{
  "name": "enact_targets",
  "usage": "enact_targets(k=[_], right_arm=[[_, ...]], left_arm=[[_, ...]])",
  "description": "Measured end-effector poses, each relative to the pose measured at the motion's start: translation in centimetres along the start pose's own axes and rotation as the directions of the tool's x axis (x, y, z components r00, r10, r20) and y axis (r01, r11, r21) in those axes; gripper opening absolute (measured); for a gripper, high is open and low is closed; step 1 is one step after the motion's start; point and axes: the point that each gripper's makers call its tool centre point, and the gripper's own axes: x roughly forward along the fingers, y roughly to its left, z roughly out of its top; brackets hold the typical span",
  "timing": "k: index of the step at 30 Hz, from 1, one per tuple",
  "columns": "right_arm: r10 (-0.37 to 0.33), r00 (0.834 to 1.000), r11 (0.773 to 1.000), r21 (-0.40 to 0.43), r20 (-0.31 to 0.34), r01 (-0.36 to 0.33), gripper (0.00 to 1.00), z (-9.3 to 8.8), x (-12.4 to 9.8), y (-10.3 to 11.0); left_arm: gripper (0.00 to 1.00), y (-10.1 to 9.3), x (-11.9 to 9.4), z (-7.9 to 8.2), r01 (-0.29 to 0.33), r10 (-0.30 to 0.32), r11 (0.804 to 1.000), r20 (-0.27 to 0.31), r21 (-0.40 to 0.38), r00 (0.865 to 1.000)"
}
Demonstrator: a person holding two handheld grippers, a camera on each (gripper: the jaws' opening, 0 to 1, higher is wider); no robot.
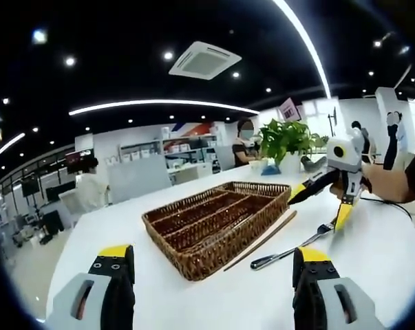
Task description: Arrange the knives, forks, and spoons in their matching storage slots by inserting each utensil handle-first until every utensil is classified and aligned in the correct compartment
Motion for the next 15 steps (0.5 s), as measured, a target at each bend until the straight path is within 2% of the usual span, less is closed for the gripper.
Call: enact_targets(k=[4,8,11,15], right_arm=[[0.033,0.999,0.997,0.064,-0.006,-0.032,0.68,-0.2,0.3,0.4],[0.051,0.999,0.996,0.077,-0.016,-0.049,0.58,-0.2,0.4,0.9],[0.074,0.997,0.993,0.091,-0.02,-0.072,0.57,-0.3,0.5,1.3],[0.074,0.996,0.995,0.07,-0.049,-0.071,0.55,-0.9,0.5,1.3]], left_arm=[[1.0,-0.1,0.0,0.1,0.003,-0.003,1.0,0.002,0.0,1.0],[1.0,-0.2,0.0,0.1,0.007,-0.007,1.0,0.004,0.004,1.0],[1.0,-0.3,0.1,0.1,0.008,-0.008,1.0,0.001,0.004,1.0],[1.0,-0.3,0.1,0.0,0.007,-0.007,1.0,-0.002,0.006,1.0]])
